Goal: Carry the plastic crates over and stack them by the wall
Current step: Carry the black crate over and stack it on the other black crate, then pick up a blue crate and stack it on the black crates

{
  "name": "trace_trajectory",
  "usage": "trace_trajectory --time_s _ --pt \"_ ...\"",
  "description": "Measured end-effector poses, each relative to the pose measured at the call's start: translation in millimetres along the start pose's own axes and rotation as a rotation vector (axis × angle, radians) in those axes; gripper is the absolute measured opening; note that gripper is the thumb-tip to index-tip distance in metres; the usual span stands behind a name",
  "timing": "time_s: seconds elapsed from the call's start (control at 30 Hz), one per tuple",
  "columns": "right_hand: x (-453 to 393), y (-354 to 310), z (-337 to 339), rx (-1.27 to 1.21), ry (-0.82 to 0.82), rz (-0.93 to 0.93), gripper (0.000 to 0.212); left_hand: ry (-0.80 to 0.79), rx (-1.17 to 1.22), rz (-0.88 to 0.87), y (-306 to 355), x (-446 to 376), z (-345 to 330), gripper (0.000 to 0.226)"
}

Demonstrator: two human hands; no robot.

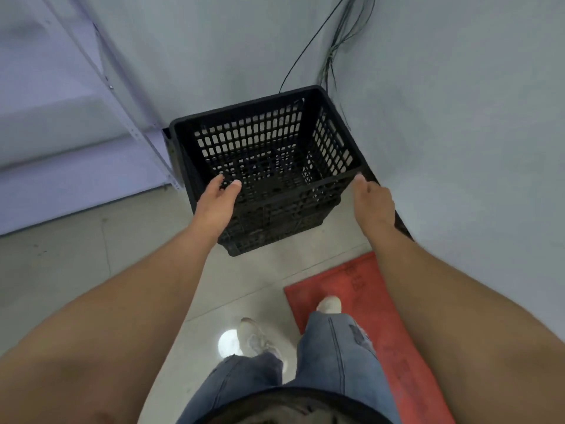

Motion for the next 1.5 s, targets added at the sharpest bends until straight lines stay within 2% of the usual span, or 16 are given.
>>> trace_trajectory --time_s 0.1,0.27,0.43,0.53,0.63,0.73,0.93,1.17,1.37,1.5 --pt "28 29 15 -0.01 -0.013 -0.056 0.057 -0.045 -0.024 -0.01 -3 21 -11 0.062" --pt "70 87 34 -0.117 0.018 -0.149 0.03 -0.122 -0.066 -0.052 -12 65 -41 0.055" --pt "139 152 68 -0.198 0.111 -0.173 0.033 -0.231 -0.151 -0.118 -35 136 -83 0.051" --pt "198 202 96 -0.231 0.181 -0.224 0.04 -0.34 -0.231 -0.155 -59 197 -120 0.051" --pt "262 264 129 -0.292 0.275 -0.321 0.032 -0.457 -0.311 -0.202 -86 263 -163 0.047" --pt "329 323 165 -0.321 0.383 -0.429 0.039 -0.607 -0.399 -0.265 -110 325 -207 0.047" --pt "438 410 205 -0.4 0.544 -0.658 0.037 -0.883 -0.525 -0.367 -146 432 -273 0.048" --pt "535 451 226 -0.506 0.807 -0.86 0.054 -1.108 -0.641 -0.488 -158 511 -327 0.05" --pt "610 477 233 -0.528 0.965 -1.028 0.053 -1.318 -0.689 -0.447 -195 565 -362 0.05" --pt "647 493 227 -0.586 1.057 -1.119 0.054 -1.401 -0.745 -0.448 -220 597 -378 0.049"
Point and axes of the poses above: each hand's wrist, its own x-axis away from the middle knuckle, its own z-axis out of the back of the hand, y = z × x, the point moved 4 cm from there along -x, towards the middle knuckle, and after that the axes turned 2 degrees about -x, right-handed, at the moved point
